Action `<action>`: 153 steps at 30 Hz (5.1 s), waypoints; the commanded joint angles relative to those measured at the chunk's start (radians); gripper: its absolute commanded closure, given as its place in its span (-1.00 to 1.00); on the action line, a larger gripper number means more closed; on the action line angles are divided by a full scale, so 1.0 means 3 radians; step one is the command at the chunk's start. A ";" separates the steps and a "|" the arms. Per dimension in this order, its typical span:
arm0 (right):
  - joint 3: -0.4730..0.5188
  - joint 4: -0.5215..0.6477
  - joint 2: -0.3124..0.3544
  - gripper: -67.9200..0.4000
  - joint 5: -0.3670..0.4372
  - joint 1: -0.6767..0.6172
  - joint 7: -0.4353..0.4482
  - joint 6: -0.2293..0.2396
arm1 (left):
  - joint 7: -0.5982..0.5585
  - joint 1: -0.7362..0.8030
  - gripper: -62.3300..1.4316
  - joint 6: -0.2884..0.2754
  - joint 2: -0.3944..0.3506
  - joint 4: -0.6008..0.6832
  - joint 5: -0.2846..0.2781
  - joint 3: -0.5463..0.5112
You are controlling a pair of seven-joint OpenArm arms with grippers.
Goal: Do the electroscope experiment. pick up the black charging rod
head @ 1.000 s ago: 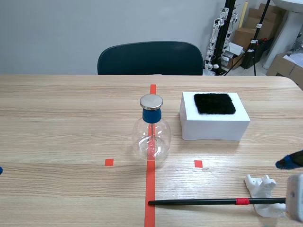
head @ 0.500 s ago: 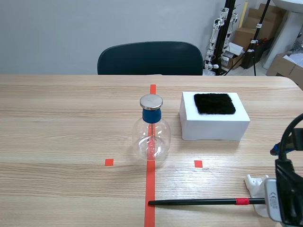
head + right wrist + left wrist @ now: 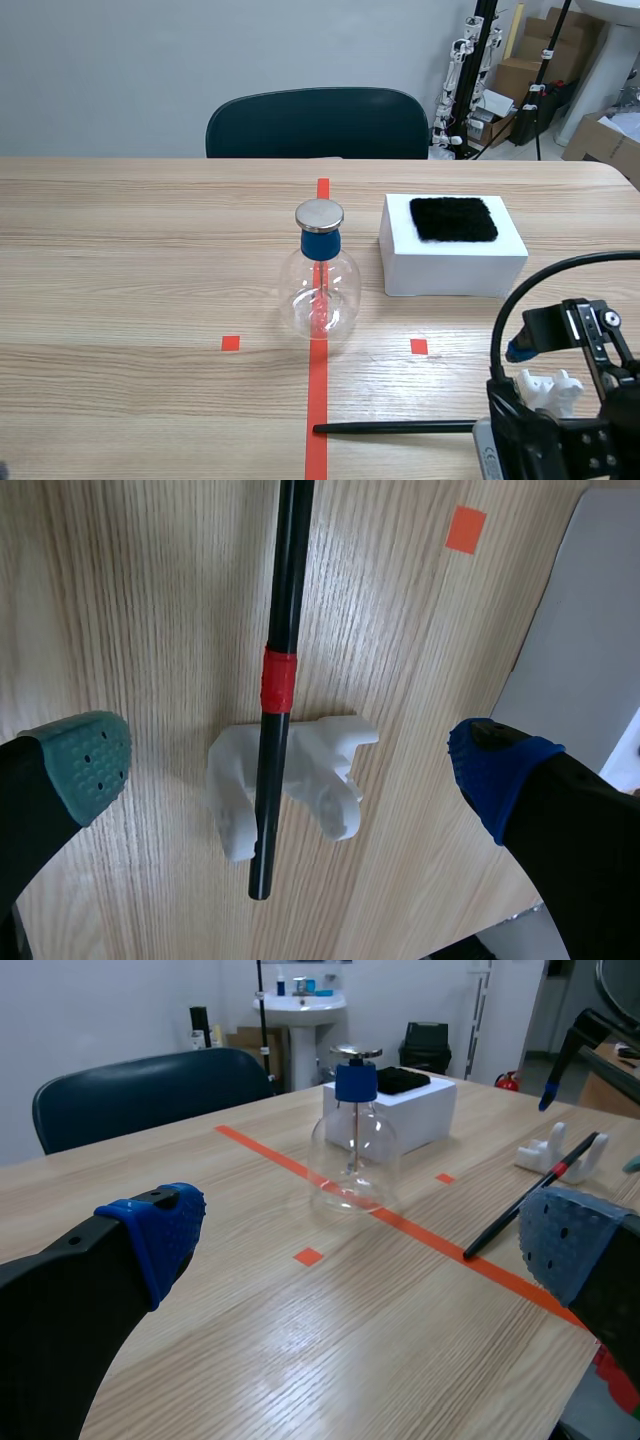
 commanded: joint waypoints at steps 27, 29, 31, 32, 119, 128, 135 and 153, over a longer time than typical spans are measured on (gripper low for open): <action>-0.1579 -0.0848 0.0286 -1.00 0.2669 0.1760 -0.2149 0.0022 | -0.0146 -0.0526 -1.00 -0.0057 0.0164 -0.0774 0.0481 0.0006; -0.1705 -0.0942 0.0286 -1.00 0.2764 0.1883 -0.2167 0.0022 | -0.0146 -0.0526 -1.00 -0.0057 0.0164 -0.0774 0.0481 0.0006; -0.1815 -0.1015 0.0286 -1.00 0.2842 0.1987 -0.2167 0.0022 | -0.0146 -0.0526 -1.00 -0.0057 0.0164 -0.0774 0.0481 0.0006; -0.1865 -0.1050 0.0286 -1.00 0.2881 0.2033 -0.2172 0.0022 | -0.0146 -0.0526 -1.00 -0.0057 0.0165 -0.0774 0.0481 0.0006; -0.2214 -0.1064 0.0462 0.02 0.3100 0.2444 -0.2238 0.0009 | -0.0146 -0.0415 -1.00 0.0161 0.0183 -0.0689 0.0393 0.0067; -0.2218 -0.1081 0.0462 0.02 0.3100 0.2426 -0.2238 0.0010 | -0.0146 -0.0415 -1.00 0.0161 0.0183 -0.0689 0.0393 0.0067; -0.2218 -0.1081 0.0459 0.02 0.3112 0.2408 -0.2227 0.0009 | -0.0146 -0.0415 -1.00 0.0161 0.0183 -0.0689 0.0393 0.0067; -0.2220 -0.1090 0.0443 0.03 0.3112 0.2316 -0.2228 0.0010 | -0.0146 -0.0415 -1.00 0.0161 0.0183 -0.0689 0.0393 0.0067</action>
